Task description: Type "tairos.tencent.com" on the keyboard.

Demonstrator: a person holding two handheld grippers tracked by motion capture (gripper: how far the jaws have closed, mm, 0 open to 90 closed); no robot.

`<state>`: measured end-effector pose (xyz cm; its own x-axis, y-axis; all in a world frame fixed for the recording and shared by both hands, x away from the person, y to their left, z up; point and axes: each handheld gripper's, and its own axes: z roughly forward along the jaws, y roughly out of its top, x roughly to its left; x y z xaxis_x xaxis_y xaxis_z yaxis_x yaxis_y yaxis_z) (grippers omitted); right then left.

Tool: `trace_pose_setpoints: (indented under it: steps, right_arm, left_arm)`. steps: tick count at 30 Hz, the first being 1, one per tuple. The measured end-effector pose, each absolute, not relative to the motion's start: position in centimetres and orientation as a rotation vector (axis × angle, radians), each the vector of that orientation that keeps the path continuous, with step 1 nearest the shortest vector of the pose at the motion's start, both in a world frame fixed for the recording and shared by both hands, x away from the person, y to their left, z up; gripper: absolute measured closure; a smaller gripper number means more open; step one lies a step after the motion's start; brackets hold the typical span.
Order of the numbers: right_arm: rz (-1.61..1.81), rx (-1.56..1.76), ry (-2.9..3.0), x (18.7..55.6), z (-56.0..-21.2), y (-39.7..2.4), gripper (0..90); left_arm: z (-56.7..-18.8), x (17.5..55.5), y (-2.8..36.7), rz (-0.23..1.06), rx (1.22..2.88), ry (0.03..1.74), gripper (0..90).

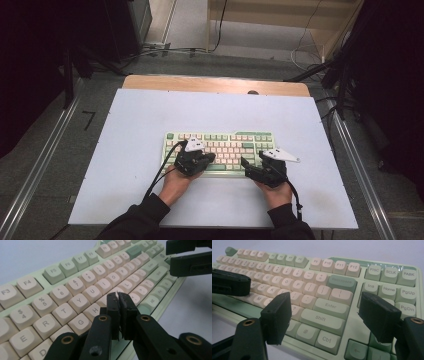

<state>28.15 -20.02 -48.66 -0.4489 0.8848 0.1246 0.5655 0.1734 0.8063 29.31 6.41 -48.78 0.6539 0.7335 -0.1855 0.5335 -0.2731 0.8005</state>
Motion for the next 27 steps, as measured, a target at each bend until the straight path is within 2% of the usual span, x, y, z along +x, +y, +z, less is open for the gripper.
trace_pose_setpoints:
  steps: [11,15,27]
  right_arm:
    - [1.175,1.367,2.088,28.2,-48.7,-19.9,24.8]
    - [1.176,1.365,2.090,28.2,-48.7,-19.8,24.9]
    - [1.177,1.348,2.104,28.4,-48.7,-19.3,25.0]
  left_arm:
    - [-48.0,29.2,7.6,0.279,1.881,1.008,73.9]
    - [-47.9,29.2,7.8,0.281,1.865,1.021,63.0]
    - [-47.9,29.2,8.7,0.349,1.838,1.087,38.1]
